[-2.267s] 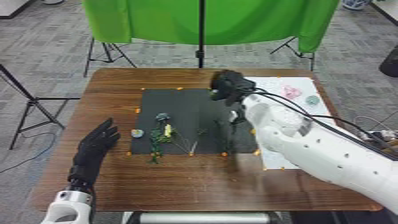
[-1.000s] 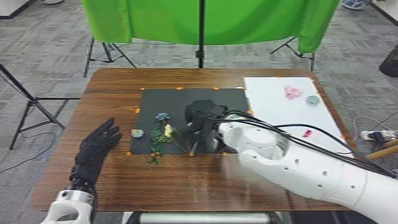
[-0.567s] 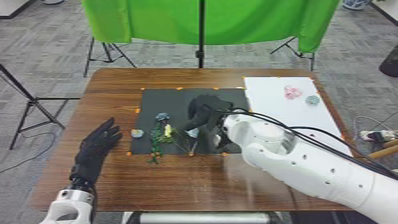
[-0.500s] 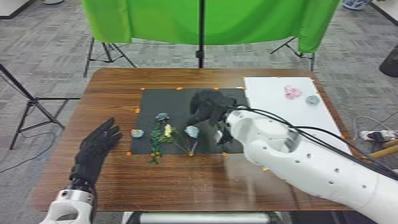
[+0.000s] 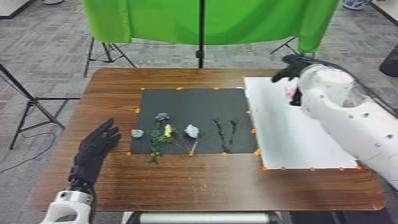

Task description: Arrange flowers

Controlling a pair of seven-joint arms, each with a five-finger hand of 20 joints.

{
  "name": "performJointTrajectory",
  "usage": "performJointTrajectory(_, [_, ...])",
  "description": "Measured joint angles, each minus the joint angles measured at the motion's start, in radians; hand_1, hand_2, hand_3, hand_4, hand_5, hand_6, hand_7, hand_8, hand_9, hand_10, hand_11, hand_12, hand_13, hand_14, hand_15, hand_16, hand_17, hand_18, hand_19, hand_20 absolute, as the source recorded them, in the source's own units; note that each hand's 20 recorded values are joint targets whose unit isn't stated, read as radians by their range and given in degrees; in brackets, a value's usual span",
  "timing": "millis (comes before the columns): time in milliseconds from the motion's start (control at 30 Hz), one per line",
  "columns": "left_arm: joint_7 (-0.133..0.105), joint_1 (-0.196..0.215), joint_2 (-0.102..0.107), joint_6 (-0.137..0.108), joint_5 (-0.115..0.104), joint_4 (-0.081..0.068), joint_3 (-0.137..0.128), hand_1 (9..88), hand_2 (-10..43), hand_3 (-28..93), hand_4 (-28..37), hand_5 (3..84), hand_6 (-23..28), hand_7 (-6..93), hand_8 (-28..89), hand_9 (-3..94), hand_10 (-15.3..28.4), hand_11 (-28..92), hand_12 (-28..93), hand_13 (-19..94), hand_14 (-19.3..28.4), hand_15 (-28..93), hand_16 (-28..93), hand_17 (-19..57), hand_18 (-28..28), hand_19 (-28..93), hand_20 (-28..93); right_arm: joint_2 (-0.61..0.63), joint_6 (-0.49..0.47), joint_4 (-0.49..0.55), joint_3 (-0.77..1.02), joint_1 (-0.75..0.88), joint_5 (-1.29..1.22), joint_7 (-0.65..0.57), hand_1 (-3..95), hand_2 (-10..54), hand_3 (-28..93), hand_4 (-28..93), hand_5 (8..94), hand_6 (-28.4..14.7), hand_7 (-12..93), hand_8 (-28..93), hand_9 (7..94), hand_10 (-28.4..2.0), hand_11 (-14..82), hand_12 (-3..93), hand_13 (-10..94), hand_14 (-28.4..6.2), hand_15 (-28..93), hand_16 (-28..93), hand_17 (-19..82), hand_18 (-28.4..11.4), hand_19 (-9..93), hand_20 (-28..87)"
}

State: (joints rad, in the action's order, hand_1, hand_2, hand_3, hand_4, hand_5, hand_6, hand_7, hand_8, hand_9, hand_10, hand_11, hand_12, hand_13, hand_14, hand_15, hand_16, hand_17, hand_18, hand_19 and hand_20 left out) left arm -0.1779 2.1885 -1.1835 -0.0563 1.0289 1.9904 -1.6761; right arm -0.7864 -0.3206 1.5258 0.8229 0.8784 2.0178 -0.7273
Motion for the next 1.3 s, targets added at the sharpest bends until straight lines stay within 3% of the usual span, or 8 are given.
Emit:
performJointTrajectory(167, [0.0,0.0,0.0,0.0,0.0,0.0,0.0,28.4,-4.6,63,-20.7,34.1,3.6,5.8,-5,35.3,10.9,9,13,27,15.3,14,4,1.9,14.2,4,18,0.028,0.087,-0.075,-0.012,0.02,0.009,-0.019,26.6,-9.5,57,-12,28.7,0.1,2,-4,43.4,-24.2,4.6,19.5,73,-13.2,56,30,53,-17.0,91,45])
performJointTrajectory(533, [0.002,0.001,-0.003,0.0,0.001,0.002,0.0,28.4,-4.6,63,-20.7,34.1,3.5,5.9,-5,35.4,10.9,9,13,27,15.3,14,4,1.8,14.2,4,18,0.01,0.034,-0.158,-0.003,0.079,0.022,-0.079,30.0,-9.5,57,-12,34.5,0.2,4,-5,51.3,-23.3,6.7,19.0,78,-11.0,56,30,56,-15.1,91,43])
performJointTrajectory(600, [0.002,0.001,-0.003,0.0,0.001,0.002,0.0,28.4,-4.6,63,-20.7,34.1,3.5,5.9,-5,35.4,10.9,9,13,27,15.4,14,4,1.8,14.2,4,18,0.009,0.035,-0.162,0.001,0.094,0.03,-0.086,33.4,-9.5,59,-13,37.6,-0.2,5,-6,54.7,-22.3,7.6,19.1,80,-9.8,57,30,58,-14.0,92,42])
performJointTrajectory(700, [0.002,0.001,-0.003,0.0,0.001,0.002,0.0,28.5,-4.6,63,-20.7,34.2,3.5,5.9,-5,35.3,10.9,9,13,27,15.5,14,4,1.8,14.2,4,18,0.009,0.053,-0.166,0.006,0.118,0.037,-0.088,44.0,-9.5,60,-15,50.6,-1.0,11,-7,68.7,-17.4,14.9,19.0,85,-6.3,57,32,62,-11.6,93,44])
performJointTrajectory(867, [0.004,0.001,-0.004,0.0,0.002,0.003,0.0,28.5,-4.4,63,-20.7,34.1,3.6,5.8,-5,35.4,10.9,9,13,27,15.4,14,4,1.8,14.2,4,18,0.021,0.337,-0.182,-0.047,0.152,0.126,-0.035,63.0,-9.5,51,-15,74.2,-1.9,19,8,89.2,-10.5,9.9,36.8,91,-3.1,56,33,68,-9.0,93,47])
performJointTrajectory(1000, [0.004,0.0,-0.005,0.0,0.002,0.003,-0.001,28.6,-4.5,63,-20.5,34.1,3.6,5.8,-5,35.3,10.8,9,13,27,15.5,14,4,1.8,14.2,4,18,0.026,0.552,-0.199,-0.083,0.178,0.188,0.043,65.0,-9.5,51,-14,78.4,-1.9,20,11,92.3,-9.5,9.8,39.3,93,-2.1,56,34,69,-8.6,93,48])
performJointTrajectory(1133, [0.005,0.0,-0.005,0.0,0.002,0.003,-0.001,28.7,-4.5,63,-20.6,34.2,3.7,5.8,-5,35.4,10.9,9,13,27,15.4,14,4,1.8,14.2,4,18,0.033,0.591,-0.155,-0.07,0.198,0.196,0.057,64.8,-9.5,52,-14,78.5,-1.7,21,12,92.3,-9.3,9.8,39.7,93,-1.8,56,34,69,-8.6,93,49])
performJointTrajectory(1300, [0.007,0.0,-0.005,0.002,0.003,0.003,-0.002,28.7,-4.5,63,-20.5,34.2,3.6,5.8,-4,35.3,10.9,9,13,27,15.3,14,4,1.8,14.2,4,18,0.074,0.585,0.023,-0.1,0.178,0.153,0.108,64.0,-9.5,53,-14,78.3,-1.3,21,12,92.4,-9.0,9.2,40.1,93,-1.7,55,35,69,-8.4,93,50])
